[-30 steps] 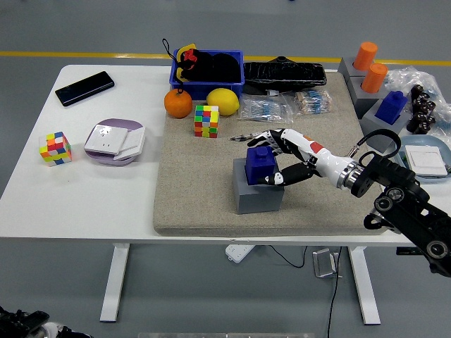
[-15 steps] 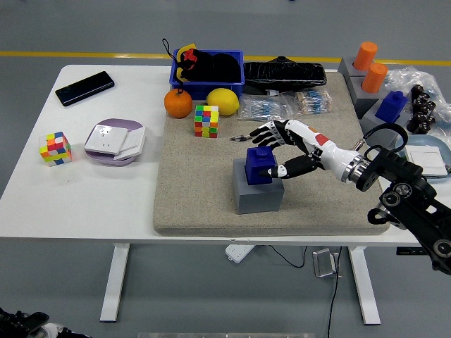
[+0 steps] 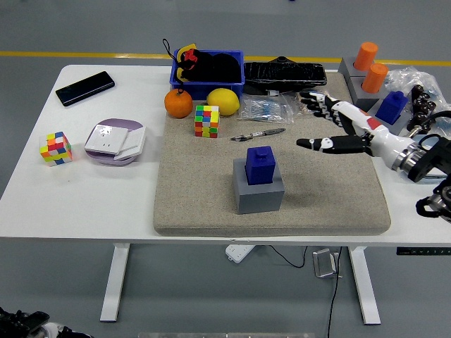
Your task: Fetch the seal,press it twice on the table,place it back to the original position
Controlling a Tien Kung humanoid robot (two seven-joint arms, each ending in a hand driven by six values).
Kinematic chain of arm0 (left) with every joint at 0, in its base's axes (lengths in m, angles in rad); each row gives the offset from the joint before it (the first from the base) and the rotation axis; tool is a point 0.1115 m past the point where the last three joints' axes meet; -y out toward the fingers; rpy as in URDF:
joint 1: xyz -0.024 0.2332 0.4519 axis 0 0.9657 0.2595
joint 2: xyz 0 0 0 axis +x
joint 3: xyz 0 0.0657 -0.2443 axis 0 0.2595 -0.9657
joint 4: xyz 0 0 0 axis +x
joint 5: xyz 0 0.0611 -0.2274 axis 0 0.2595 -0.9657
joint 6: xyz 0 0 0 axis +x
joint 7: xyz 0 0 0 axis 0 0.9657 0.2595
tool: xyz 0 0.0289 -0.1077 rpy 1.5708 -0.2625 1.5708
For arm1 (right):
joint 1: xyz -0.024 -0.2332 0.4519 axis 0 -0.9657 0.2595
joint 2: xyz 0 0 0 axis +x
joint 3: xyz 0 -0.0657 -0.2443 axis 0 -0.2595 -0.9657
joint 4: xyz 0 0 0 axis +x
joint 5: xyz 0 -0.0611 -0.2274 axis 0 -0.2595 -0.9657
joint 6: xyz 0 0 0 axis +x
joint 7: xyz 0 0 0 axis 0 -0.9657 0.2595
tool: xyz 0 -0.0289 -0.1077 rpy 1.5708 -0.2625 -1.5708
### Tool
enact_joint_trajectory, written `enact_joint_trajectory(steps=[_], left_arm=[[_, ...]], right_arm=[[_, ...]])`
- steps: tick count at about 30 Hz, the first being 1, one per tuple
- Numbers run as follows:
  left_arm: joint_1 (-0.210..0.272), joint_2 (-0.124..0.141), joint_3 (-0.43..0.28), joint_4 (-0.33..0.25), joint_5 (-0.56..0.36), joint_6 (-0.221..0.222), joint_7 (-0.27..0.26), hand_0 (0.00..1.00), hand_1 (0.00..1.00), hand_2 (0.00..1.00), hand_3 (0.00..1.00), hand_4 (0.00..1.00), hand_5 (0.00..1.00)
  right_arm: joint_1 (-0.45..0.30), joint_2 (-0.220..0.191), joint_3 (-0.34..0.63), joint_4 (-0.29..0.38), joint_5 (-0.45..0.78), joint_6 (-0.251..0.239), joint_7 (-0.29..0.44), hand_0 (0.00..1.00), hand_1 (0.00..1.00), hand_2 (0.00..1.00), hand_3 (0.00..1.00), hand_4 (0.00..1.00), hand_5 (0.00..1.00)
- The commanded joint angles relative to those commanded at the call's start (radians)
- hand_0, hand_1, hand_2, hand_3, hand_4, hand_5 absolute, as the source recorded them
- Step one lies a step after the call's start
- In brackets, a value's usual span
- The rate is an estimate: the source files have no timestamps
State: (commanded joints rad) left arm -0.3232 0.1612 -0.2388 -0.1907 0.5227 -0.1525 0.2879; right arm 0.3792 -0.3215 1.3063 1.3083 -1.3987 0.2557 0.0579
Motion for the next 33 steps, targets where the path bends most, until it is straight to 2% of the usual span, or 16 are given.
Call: enact_joint_trajectory(steps=[2, 3, 8, 9, 10, 14, 15, 18, 25, 33], left_arm=[[0.001, 0.000, 0.005, 0.000, -0.008, 0.001, -0.002, 0.723, 0.694, 0.683, 0.749, 0.686, 0.254], [0.001, 0.000, 0.007, 0.000, -0.011, 0.002, -0.002, 0.722, 0.693, 0.682, 0.749, 0.687, 0.254], [-0.003, -0.001, 0.023, 0.000, -0.031, 0.005, -0.008, 0.722, 0.693, 0.682, 0.749, 0.687, 0.254], [-0.004, -0.001, 0.025, 0.000, -0.034, 0.006, -0.009, 0.722, 0.693, 0.682, 0.750, 0.687, 0.254], [-0.004, -0.001, 0.028, 0.000, -0.039, 0.006, -0.011, 0.722, 0.693, 0.682, 0.750, 0.687, 0.254], [-0.005, -0.001, 0.027, 0.000, -0.037, 0.008, -0.010, 0.722, 0.693, 0.682, 0.750, 0.687, 0.254], [-0.004, -0.001, 0.025, 0.000, -0.035, 0.009, -0.010, 0.723, 0.693, 0.681, 0.750, 0.687, 0.254], [-0.003, -0.001, 0.024, 0.000, -0.033, 0.011, -0.009, 0.723, 0.693, 0.681, 0.750, 0.687, 0.254], [-0.003, -0.001, 0.026, 0.000, -0.035, 0.012, -0.011, 0.722, 0.693, 0.681, 0.750, 0.686, 0.254], [-0.003, -0.001, 0.026, 0.000, -0.035, 0.013, -0.011, 0.722, 0.693, 0.681, 0.750, 0.686, 0.258]], right_arm=[[-0.029, -0.010, 0.071, -0.021, 0.019, -0.030, 0.003, 0.998, 0.998, 0.998, 0.998, 0.998, 0.474], [-0.045, -0.014, 0.107, -0.033, 0.025, -0.041, 0.002, 0.977, 0.960, 0.947, 0.932, 0.998, 0.568], [-0.124, -0.018, 0.272, -0.087, -0.025, -0.066, -0.011, 0.977, 0.960, 0.947, 0.932, 0.998, 0.568], [-0.145, -0.014, 0.305, -0.098, -0.050, -0.066, -0.017, 0.965, 0.933, 0.900, 0.860, 0.998, 0.584], [-0.164, -0.012, 0.340, -0.106, -0.064, -0.070, -0.021, 0.965, 0.933, 0.900, 0.860, 0.998, 0.584], [-0.213, 0.001, 0.433, -0.119, -0.077, -0.080, -0.032, 0.965, 0.933, 0.900, 0.860, 0.998, 0.584], [-0.223, 0.006, 0.454, -0.119, -0.077, -0.084, -0.033, 0.947, 0.894, 0.860, 0.820, 0.998, 0.587], [-0.243, 0.021, 0.510, -0.124, -0.086, -0.097, -0.042, 0.947, 0.894, 0.860, 0.820, 0.998, 0.587], [-0.261, 0.043, 0.569, -0.121, -0.092, -0.111, -0.044, 0.937, 0.885, 0.852, 0.815, 0.998, 0.594], [-0.260, 0.050, 0.577, -0.117, -0.096, -0.126, -0.037, 0.923, 0.871, 0.839, 0.801, 0.998, 0.595]])
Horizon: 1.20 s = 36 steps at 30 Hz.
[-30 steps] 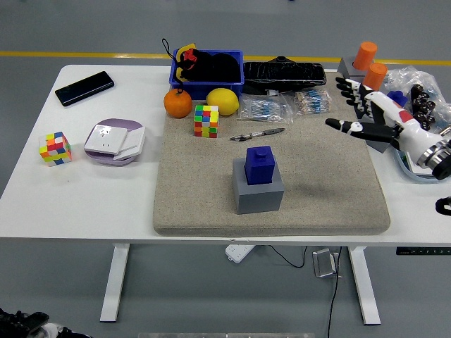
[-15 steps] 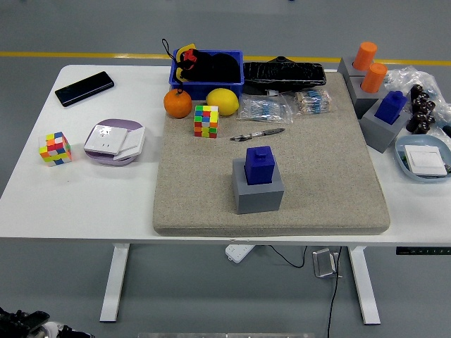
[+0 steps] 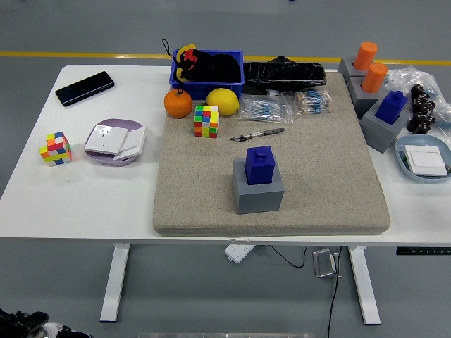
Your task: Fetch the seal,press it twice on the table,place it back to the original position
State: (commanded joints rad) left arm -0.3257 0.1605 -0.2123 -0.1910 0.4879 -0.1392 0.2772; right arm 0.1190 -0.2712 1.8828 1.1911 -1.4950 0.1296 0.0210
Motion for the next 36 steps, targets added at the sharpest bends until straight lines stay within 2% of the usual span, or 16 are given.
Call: enact_joint_trajectory(steps=[36], left_arm=[[-0.007, 0.006, -0.012, -0.004, 0.023, 0.005, 0.005, 0.720, 0.691, 0.681, 0.749, 0.676, 0.265]], right_arm=[[0.006, -0.002, -0.015, 0.005, -0.009, -0.011, -0.010, 0.896, 0.857, 0.825, 0.791, 0.998, 0.527]])
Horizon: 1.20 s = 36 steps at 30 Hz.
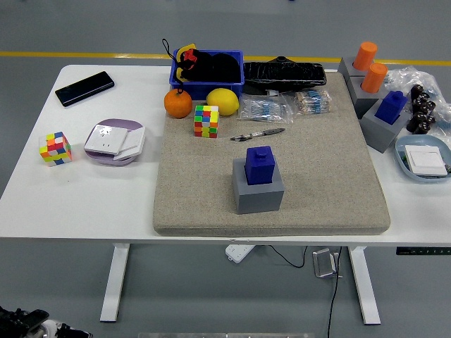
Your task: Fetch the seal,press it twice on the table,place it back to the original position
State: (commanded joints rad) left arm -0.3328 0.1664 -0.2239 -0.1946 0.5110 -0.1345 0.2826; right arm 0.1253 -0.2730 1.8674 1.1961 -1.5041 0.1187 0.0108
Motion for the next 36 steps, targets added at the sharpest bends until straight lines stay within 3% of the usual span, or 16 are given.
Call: enact_joint_trajectory(steps=[36], left_arm=[[0.006, -0.005, 0.011, 0.003, -0.018, 0.002, -0.003, 0.719, 0.691, 0.681, 0.747, 0.671, 0.267]], right_arm=[[-0.010, 0.008, 0.009, -0.001, -0.003, -0.008, 0.000, 0.881, 0.847, 0.804, 0.788, 0.967, 0.469]])
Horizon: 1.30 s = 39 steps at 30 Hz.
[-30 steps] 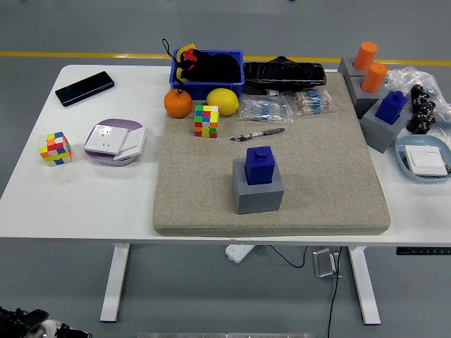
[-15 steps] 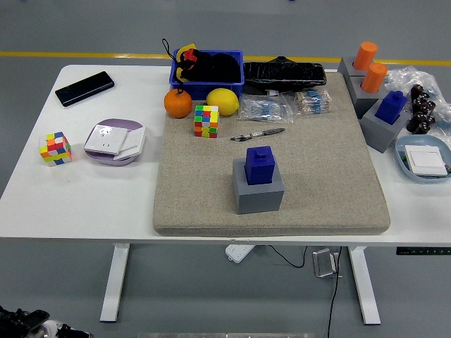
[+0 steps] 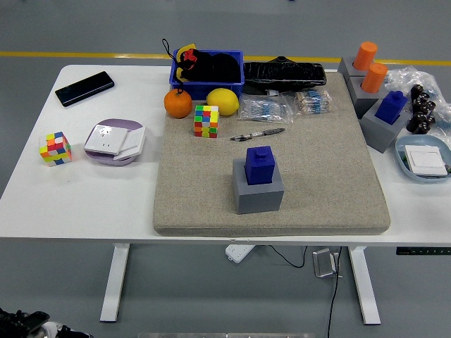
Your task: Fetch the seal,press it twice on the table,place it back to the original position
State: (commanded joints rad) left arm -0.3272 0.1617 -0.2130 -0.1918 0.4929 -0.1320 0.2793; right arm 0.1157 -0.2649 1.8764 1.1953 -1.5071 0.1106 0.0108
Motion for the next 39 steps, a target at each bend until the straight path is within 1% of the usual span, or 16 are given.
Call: enact_joint_trajectory(steps=[13, 39], left_arm=[[-0.003, 0.000, 0.003, 0.000, -0.005, 0.000, -0.001, 0.720, 0.690, 0.680, 0.747, 0.669, 0.268], [-0.001, -0.002, 0.005, 0.000, -0.008, 0.000, -0.001, 0.719, 0.691, 0.681, 0.747, 0.669, 0.267]], right_arm=[[0.000, -0.002, 0.003, -0.001, 0.000, 0.001, -0.002, 0.878, 0.844, 0.801, 0.786, 0.947, 0.435], [0.002, -0.004, 0.000, 0.000, -0.001, -0.001, -0.004, 0.875, 0.841, 0.797, 0.785, 0.936, 0.417]])
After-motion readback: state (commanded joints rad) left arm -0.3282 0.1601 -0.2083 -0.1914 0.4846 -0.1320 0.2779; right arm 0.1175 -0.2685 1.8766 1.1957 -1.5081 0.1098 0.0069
